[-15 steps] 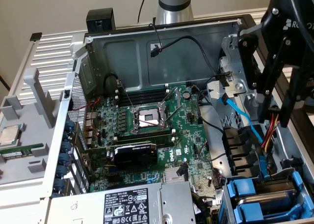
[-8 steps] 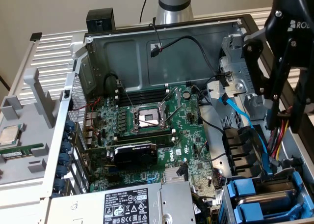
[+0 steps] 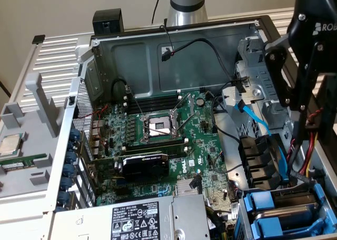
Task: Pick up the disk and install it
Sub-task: 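Insert the first disk wire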
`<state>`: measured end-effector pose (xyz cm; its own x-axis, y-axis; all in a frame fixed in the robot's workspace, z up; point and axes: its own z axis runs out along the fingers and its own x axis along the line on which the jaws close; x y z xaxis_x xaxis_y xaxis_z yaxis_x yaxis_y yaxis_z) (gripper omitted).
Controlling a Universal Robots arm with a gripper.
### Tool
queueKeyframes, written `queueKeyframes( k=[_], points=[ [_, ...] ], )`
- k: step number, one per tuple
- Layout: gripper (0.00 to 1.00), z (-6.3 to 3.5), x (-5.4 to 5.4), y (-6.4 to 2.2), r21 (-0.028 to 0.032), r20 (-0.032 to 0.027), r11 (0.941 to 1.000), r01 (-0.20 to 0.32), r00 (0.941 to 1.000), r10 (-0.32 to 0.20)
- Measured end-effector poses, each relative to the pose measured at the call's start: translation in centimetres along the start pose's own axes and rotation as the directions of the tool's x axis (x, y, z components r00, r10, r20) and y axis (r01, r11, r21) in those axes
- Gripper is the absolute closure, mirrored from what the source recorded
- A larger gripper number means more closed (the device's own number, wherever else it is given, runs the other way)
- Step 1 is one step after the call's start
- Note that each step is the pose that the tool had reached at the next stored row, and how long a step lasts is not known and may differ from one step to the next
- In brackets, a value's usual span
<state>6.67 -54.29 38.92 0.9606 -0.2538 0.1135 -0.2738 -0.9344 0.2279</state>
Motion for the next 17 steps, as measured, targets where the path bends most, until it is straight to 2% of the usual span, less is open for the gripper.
queueKeyframes(
  k=[1,6,8,10,17],
  points=[
    [0.65,0.04,-0.01,-0.02,0.0016,-0.0054,0.9999,0.013,0.9999,-0.013],
    [0.65,0.15,-0.05,-0.16,0.0078,-0.0236,0.9964,0.085,0.9961,-0.085],
    [0.65,0.13,-0.09,-0.25,0.0055,-0.0287,0.9947,0.103,0.9943,-0.103],
    [0.65,0.1,-0.13,-0.37,-0.0013,-0.0333,0.9932,0.116,0.9926,-0.116],
    [0.65,0.02,-0.33,-0.76,-0.0406,-0.0501,0.9861,0.161,0.9854,-0.163]
  ],
)
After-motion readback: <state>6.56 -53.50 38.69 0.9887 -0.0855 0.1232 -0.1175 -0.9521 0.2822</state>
